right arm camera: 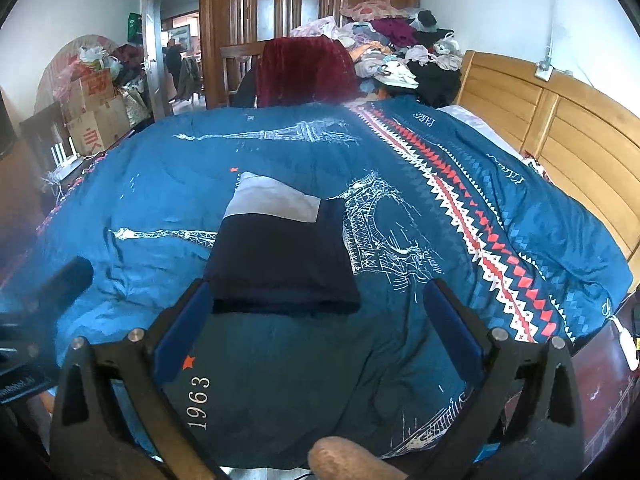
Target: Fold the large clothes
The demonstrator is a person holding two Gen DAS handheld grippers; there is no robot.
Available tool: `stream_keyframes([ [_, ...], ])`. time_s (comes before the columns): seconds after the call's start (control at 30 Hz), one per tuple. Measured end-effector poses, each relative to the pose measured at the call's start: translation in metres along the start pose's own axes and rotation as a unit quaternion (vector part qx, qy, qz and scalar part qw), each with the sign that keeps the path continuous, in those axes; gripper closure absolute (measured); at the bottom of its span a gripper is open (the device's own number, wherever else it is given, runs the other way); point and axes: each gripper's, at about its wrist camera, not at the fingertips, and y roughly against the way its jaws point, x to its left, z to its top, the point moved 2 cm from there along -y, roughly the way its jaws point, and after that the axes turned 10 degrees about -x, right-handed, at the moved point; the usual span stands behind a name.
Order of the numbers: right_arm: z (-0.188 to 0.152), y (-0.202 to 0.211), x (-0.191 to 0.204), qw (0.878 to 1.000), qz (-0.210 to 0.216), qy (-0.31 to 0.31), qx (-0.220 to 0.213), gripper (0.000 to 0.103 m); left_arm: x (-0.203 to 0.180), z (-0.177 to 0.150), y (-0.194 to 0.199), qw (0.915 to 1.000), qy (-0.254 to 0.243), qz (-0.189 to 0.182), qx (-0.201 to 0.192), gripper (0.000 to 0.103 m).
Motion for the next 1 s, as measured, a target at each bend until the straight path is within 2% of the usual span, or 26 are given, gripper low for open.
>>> stream_keyframes([
  [0.23,0.009,-0.002,0.000,1.000,-0.011,-0.002,-0.002,0.000,0.007,0.002,-0.014,0.9994,0.024,0.021,0.016,0.000],
  [0.53,0.021,-0.006,0.004,1.000,-0.013,0.008,-0.011,0.000,0.026,0.008,-0.016,0.9978,0.050,0.042,0.008,0.000],
  [1.0,0.028,-0.011,0.013,0.999,-0.011,0.028,-0.024,0.000,0.025,0.014,-0.014,0.9982,0.048,0.037,-0.004,0.000],
])
